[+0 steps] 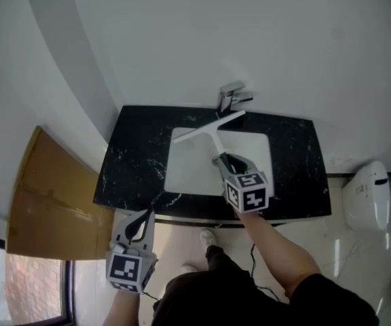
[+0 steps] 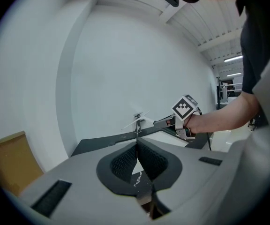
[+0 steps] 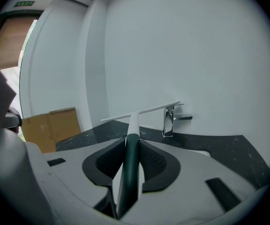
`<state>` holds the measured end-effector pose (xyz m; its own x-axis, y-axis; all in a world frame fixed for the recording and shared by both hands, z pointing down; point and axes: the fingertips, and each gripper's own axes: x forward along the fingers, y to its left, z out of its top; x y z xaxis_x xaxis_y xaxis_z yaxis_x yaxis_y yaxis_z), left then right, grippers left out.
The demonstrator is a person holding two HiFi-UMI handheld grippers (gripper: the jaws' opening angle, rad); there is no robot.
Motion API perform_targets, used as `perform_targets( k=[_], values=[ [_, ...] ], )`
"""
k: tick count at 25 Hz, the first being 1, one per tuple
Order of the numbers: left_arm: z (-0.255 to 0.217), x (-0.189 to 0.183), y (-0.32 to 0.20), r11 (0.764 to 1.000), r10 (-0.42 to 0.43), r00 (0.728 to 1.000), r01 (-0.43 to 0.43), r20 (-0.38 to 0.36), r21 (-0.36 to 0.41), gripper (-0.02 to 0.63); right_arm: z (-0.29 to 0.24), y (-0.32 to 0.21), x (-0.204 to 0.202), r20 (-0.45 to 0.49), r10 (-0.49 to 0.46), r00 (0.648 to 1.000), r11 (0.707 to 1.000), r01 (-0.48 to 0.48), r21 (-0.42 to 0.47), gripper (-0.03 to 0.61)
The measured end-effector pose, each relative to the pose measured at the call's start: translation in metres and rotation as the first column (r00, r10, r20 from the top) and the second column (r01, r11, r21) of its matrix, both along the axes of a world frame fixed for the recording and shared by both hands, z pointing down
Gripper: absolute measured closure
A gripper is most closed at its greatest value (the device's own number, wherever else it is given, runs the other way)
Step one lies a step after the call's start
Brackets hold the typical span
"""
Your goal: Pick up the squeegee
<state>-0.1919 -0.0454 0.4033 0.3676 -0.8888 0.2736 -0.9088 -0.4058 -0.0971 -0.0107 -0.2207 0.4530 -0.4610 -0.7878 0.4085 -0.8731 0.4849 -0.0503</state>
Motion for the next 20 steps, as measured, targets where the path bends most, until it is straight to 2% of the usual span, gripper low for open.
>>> perform_targets(
  k=[10,15,20],
  values=[
    [-0.021,0.028,0.029,0.997,0.056,0.998,-0.054,-0.037,0.059,0.611,-0.071,0.113,0.043,0.052,-0.103,0.993,0.992,0.099,0.074,0.474],
    [-0.023,0.054,0.033,0.997,0.045,0.998,-0.042,-0.044,0.066,0.611,-0.073,0.152,0.071,0.076,-0.186,0.980,0.981,0.181,0.066,0.475],
    [-0.020,0.087,0.033,0.998,0.001,0.998,0.002,-0.058,0.059,0.611,-0.069,0.170,0.098,0.094,-0.256,0.962,0.967,0.253,0.043,0.474]
  ],
)
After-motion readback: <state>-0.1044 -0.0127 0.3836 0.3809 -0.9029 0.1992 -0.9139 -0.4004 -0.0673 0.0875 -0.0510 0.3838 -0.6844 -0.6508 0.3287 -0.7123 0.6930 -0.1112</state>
